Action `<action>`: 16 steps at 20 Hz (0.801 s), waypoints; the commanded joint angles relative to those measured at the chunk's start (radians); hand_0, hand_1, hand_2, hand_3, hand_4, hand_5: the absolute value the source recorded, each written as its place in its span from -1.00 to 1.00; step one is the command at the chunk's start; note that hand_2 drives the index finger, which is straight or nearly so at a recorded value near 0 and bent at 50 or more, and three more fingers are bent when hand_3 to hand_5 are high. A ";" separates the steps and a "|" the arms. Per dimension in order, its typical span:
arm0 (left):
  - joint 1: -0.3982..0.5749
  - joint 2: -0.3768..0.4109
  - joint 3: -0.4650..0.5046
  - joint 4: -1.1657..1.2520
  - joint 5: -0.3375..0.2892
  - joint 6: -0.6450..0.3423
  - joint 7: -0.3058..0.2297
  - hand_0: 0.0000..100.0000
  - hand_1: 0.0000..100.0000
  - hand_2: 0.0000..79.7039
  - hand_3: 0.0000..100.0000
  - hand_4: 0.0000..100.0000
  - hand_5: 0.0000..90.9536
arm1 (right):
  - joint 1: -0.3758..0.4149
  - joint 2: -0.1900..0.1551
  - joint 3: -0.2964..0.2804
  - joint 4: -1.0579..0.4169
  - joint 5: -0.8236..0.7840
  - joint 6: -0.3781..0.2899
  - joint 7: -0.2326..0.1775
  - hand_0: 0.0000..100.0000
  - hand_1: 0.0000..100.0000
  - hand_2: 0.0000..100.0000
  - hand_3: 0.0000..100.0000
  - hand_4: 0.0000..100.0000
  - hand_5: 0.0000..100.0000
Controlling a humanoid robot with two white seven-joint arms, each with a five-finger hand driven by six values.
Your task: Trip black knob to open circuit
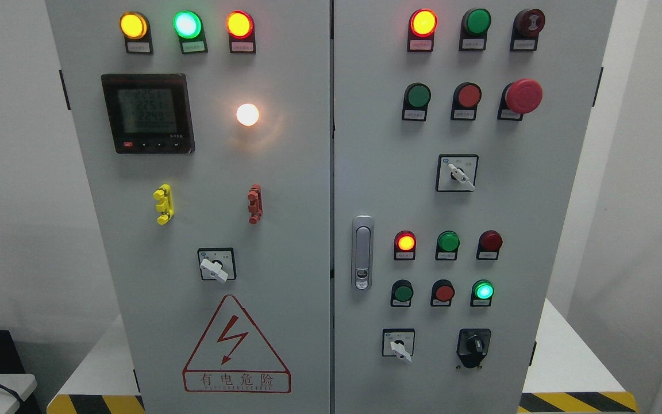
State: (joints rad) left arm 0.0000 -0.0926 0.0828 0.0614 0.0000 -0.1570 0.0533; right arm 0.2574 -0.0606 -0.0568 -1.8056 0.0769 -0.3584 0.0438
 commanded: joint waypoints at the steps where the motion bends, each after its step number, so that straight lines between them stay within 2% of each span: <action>1: -0.008 0.001 0.000 0.000 -0.032 0.001 0.000 -0.76 -0.22 -1.00 -1.00 -1.00 -1.00 | 0.032 -0.016 -0.003 -0.055 -0.006 -0.005 0.001 -1.00 -0.78 -1.00 -0.80 -0.77 -0.72; 16: -0.008 0.001 0.000 0.000 -0.034 0.001 0.000 -0.76 -0.22 -1.00 -1.00 -1.00 -1.00 | 0.036 -0.010 0.011 -0.061 -0.028 -0.020 0.005 -1.00 -0.81 -1.00 -0.76 -0.73 -0.69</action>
State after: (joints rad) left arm 0.0000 -0.0924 0.0828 0.0613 0.0000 -0.1570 0.0533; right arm 0.2906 -0.0704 -0.0533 -1.8513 0.0526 -0.3767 0.0491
